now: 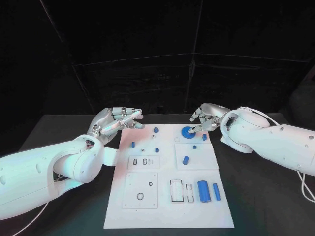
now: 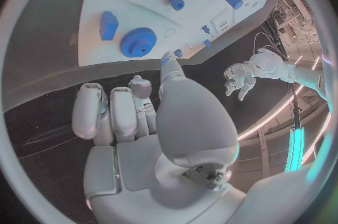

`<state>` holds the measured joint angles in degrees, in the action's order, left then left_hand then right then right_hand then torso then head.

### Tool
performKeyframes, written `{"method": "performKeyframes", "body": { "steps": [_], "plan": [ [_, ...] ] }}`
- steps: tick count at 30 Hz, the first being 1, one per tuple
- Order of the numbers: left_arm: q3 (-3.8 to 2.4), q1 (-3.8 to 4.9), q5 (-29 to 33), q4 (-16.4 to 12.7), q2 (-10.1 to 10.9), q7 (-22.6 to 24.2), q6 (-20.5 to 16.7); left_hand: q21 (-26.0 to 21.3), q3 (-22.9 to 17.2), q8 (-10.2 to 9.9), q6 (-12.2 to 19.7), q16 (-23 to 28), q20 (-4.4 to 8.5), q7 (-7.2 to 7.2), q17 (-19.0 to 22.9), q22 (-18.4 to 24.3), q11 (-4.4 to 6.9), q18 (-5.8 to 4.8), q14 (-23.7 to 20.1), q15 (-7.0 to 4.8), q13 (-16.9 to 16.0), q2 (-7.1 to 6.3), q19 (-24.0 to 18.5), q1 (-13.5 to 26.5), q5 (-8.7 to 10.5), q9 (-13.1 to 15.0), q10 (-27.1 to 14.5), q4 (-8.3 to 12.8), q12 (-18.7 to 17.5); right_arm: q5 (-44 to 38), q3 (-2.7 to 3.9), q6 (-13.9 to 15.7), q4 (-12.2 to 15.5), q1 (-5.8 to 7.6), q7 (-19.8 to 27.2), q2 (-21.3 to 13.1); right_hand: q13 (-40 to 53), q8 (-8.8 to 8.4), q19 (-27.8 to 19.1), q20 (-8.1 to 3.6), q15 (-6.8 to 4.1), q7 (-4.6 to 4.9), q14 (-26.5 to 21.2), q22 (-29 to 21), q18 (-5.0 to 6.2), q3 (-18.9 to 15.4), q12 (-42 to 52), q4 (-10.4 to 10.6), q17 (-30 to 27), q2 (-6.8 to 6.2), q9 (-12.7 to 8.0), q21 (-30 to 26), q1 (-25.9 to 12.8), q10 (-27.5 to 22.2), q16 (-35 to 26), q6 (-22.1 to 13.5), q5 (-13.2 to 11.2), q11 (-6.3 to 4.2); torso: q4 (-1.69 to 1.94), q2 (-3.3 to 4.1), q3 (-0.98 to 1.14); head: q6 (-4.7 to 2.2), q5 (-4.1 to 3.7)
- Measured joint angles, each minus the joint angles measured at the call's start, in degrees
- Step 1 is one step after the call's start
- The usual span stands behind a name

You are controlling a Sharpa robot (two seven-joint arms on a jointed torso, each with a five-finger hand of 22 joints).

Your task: Assemble the parts on the task board

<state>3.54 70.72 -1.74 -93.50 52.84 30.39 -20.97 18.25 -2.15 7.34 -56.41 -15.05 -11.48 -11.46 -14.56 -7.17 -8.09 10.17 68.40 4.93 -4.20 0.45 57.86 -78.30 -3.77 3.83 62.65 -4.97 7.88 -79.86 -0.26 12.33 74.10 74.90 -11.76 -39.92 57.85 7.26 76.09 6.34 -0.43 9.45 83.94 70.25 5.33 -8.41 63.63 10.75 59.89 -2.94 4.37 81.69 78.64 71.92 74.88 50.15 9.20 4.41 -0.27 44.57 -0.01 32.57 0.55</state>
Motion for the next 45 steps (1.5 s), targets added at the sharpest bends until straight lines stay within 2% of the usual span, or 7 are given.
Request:
{"method": "performKeyframes", "body": {
  "steps": [3, 4, 9, 13, 19, 35, 45],
  "plan": [
    [0.01, 0.00, 0.00, 0.27, -0.23, 0.00, 0.06, 0.00, 0.00, 0.00, 0.00, 0.00, 0.00, 0.00, 0.00, 0.00, 0.00, 0.00, 0.00, 0.00, 0.00, 0.00, 0.00, 0.00, 0.00, 0.00, 0.00, 0.00, 0.00, 0.10, 0.00, -0.91, -0.92, 0.00, -0.16, 0.92, 2.98, 0.06, 0.00, 0.00, 0.00, 0.10, 0.00, 0.17, -0.13, -0.26, 2.75, -0.12, 0.24, 0.69, 0.00, 0.17, 0.69, 0.90, 0.35, -0.31, 0.00, 0.08, 0.06, 0.05, 0.01, 0.10, -0.05],
    [0.02, 0.00, 0.00, 0.33, -0.25, -0.01, 0.08, 0.00, 0.00, 0.00, 0.00, 0.00, 0.00, 0.00, 0.00, 0.00, 0.00, 0.00, 0.00, 0.00, 0.00, 0.00, 0.00, 0.00, 0.00, 0.00, 0.00, 0.00, 0.00, 0.11, 0.00, -1.14, -1.17, 0.00, -0.16, 1.20, 3.65, 0.32, 0.00, 0.00, 0.00, 0.10, 0.00, 0.25, -0.93, -0.40, 3.37, -0.26, 0.33, 1.03, 0.00, 0.17, 1.07, 1.08, 0.35, -0.31, 0.00, 0.08, 0.08, 0.06, 0.01, 0.16, -0.06],
    [0.03, -0.01, 0.00, 0.66, -0.39, -0.02, 0.18, 0.00, 0.00, 0.00, 0.00, 0.00, 0.00, 0.00, 0.00, 0.00, 0.00, 0.00, 0.00, 0.00, 0.00, 0.00, 0.00, 0.00, 0.00, 0.00, 0.00, 0.00, 0.00, 0.05, 0.00, -1.99, -2.59, -0.02, -0.11, 2.36, 5.97, 0.71, 0.41, -0.01, 0.00, 0.10, 0.00, 0.91, -0.92, -0.36, 5.45, -1.10, 1.04, 2.29, 0.00, 0.57, 2.93, 1.61, 1.02, -0.31, 0.32, -0.02, 0.14, 0.06, -0.04, 0.28, -0.06],
    [0.03, -0.03, 0.00, 0.76, -0.44, -0.03, 0.23, 0.00, 0.00, 0.00, 0.00, 0.00, 0.00, 0.00, 0.00, -0.01, 0.00, 0.00, 0.00, 0.00, 0.00, 0.00, 0.00, 0.00, 0.00, 0.00, 0.00, 0.00, 0.00, -0.13, -0.01, -2.34, -3.16, -0.03, -0.03, 2.78, 7.70, 0.96, 0.83, 0.00, 0.00, 0.10, 0.00, 1.57, -0.92, -0.20, 6.97, -1.88, 1.52, 2.78, -0.01, 0.83, 4.24, 2.32, 1.49, -0.30, 1.57, -0.12, 0.15, 0.04, -0.10, 0.35, -0.05],
    [0.04, -0.03, -0.01, 0.90, -0.54, -0.05, 0.32, 0.00, 0.00, 0.00, 0.00, 0.00, 0.00, 0.00, 0.01, -0.01, 0.00, 0.00, 0.00, 0.00, 0.00, 0.00, 0.00, 0.00, 0.00, 0.00, 0.00, 0.00, 0.00, -1.00, -0.01, -3.58, -3.75, -0.05, 0.05, 3.53, 10.48, 1.18, 1.44, 0.00, 0.00, 0.09, 0.00, 2.48, -0.91, -0.15, 9.31, -3.04, 1.94, 3.04, -0.01, 1.23, 5.42, 3.64, 1.79, -0.30, 2.00, -0.22, 0.15, 0.02, -0.13, 0.54, -0.13],
    [0.04, -0.03, -0.01, 1.11, -0.59, -0.08, 0.44, 0.00, 0.00, 0.00, 0.00, 0.00, 0.00, 0.00, -0.07, 0.04, 0.00, 0.00, 0.00, 0.00, 0.00, 0.00, 0.00, 0.00, 0.00, 0.00, 0.00, 0.00, 0.00, -3.05, -0.02, -6.84, -5.92, -0.38, -0.02, 4.83, 11.05, 1.17, 1.64, -0.20, 0.01, 0.09, 0.00, 2.81, -0.90, -0.30, 9.58, -3.19, 2.17, 3.04, -0.03, 1.23, 5.43, 3.64, 2.02, -0.30, 2.26, -0.22, 0.21, -0.01, -0.12, 0.86, -0.25],
    [0.04, -0.03, -0.01, 1.18, -0.59, -0.12, 0.51, 0.00, 0.00, 0.00, 0.00, 0.00, 0.00, 0.00, -0.06, 0.03, 0.00, 0.00, 0.00, 0.00, 0.00, 0.00, 0.00, 0.00, 0.00, 0.00, 0.00, 0.00, 0.00, -3.41, 0.08, -7.20, -6.65, -0.31, 0.07, 5.21, 11.70, 1.55, 1.84, 0.00, 0.01, 0.09, -0.01, 3.17, -0.90, 0.60, 10.20, -4.10, 2.32, 4.27, -0.05, 1.47, 6.66, 3.83, 2.27, -0.30, 2.07, 0.00, 0.21, -0.02, -0.09, 0.94, -0.16]
  ]
}}
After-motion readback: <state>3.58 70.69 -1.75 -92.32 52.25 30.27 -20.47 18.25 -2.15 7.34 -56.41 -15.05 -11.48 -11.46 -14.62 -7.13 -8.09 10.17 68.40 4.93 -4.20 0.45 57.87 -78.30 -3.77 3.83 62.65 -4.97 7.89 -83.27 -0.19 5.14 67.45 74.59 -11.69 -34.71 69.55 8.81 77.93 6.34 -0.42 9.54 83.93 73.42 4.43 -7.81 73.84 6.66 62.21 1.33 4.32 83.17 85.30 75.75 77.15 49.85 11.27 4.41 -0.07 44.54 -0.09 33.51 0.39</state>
